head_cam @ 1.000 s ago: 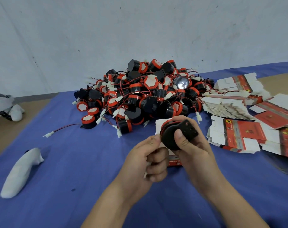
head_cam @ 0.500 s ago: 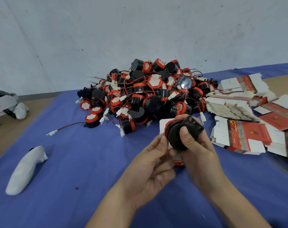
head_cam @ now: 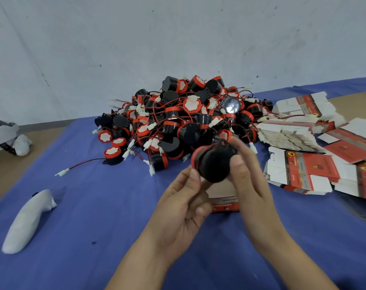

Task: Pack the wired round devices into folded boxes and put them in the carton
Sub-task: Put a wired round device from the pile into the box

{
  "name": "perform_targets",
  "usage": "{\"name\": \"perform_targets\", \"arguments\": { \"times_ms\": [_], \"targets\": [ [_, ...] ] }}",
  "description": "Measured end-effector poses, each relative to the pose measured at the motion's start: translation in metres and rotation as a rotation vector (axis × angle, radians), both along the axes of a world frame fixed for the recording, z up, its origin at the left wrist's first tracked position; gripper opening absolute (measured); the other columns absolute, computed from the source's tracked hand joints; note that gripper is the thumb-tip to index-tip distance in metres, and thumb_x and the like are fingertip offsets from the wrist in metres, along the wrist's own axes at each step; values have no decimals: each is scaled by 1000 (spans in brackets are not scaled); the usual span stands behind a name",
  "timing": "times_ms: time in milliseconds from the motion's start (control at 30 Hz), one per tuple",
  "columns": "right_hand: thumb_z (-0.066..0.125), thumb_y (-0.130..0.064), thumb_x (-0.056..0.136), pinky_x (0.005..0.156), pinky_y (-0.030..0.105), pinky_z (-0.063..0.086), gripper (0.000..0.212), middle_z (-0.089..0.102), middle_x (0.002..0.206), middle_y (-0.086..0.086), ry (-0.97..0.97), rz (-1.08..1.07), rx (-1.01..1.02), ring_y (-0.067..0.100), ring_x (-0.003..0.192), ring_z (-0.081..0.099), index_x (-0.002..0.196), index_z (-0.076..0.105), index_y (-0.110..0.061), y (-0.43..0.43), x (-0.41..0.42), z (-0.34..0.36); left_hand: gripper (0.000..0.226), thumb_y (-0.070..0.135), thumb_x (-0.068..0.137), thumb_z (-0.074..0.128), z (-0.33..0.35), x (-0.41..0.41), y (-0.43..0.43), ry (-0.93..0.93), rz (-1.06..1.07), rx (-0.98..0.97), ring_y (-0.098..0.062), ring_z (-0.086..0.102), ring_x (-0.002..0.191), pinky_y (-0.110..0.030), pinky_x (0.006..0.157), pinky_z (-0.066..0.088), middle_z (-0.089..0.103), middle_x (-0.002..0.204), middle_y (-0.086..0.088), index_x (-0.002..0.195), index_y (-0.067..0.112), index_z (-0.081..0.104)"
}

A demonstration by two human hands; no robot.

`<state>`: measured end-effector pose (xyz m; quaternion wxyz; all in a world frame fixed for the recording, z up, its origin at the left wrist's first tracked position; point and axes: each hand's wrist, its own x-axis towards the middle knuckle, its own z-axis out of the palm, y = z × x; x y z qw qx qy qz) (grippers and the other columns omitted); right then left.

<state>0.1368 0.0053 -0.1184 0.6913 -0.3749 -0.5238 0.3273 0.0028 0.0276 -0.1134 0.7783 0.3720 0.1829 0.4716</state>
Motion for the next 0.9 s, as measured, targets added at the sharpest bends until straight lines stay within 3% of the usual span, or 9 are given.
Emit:
{"name": "perform_targets", "arguments": {
  "times_ms": [133,200,300,367,467,600,733,833,900],
  "targets": [
    [46,-53,100,103,16,44,50,55,138,-23,-87,-254,27,-5,132,47,146,45,-32,4,22,0,22,26,95,61,-1,-16,14,463,428,246,-9,39,43,-22,50,43,56,75,-7,116,22,62],
    [49,-63,95,100,15,43,60,50,143,-22,-183,-243,-73,-9,132,45,148,40,-38,7,36,-2,18,22,98,60,-6,-24,18,676,667,437,-3,48,48,-14,53,45,68,85,12,112,34,60],
    [58,-72,71,99,21,40,96,36,150,-21,-352,-114,-285,0,137,41,155,21,-44,14,49,-13,23,39,94,58,-7,-31,14,872,830,664,5,51,59,-7,56,40,62,86,14,110,55,53],
    [67,-70,66,101,23,43,104,34,152,-20,-454,-19,-352,-2,138,39,155,17,-47,18,51,-20,25,52,89,51,-6,-34,11,934,824,763,-3,50,66,-6,60,40,65,104,13,110,65,47],
    [75,-62,69,94,19,53,76,53,138,-23,-531,152,-351,-8,121,56,132,34,-67,23,53,-30,31,45,94,52,-5,-34,9,1004,750,857,-6,58,84,-8,68,43,51,132,34,111,68,44],
    [79,-47,84,104,37,50,74,56,137,-19,-657,147,-346,3,125,57,145,38,-49,30,54,-45,45,20,98,61,-6,-35,7,1145,622,1008,16,54,103,-26,72,53,42,131,44,117,57,45],
    [72,-59,76,98,24,51,75,56,131,-31,-644,162,-319,-6,122,55,140,34,-62,30,49,-44,46,10,99,60,-4,-40,5,1257,514,1056,26,51,98,-45,71,57,32,130,53,117,50,45],
    [76,-45,83,92,15,51,69,57,129,-35,-624,233,-317,-8,119,57,136,35,-64,29,45,-42,33,15,99,60,-3,-42,4,1329,491,1070,11,53,103,-46,68,56,31,138,39,118,41,56],
    [78,-31,89,95,17,51,69,58,131,-32,-616,285,-320,-6,122,57,139,39,-58,30,44,-43,29,15,99,59,-4,-44,5,1356,470,1035,17,53,96,-36,71,54,38,129,45,119,36,59]
  ]
}}
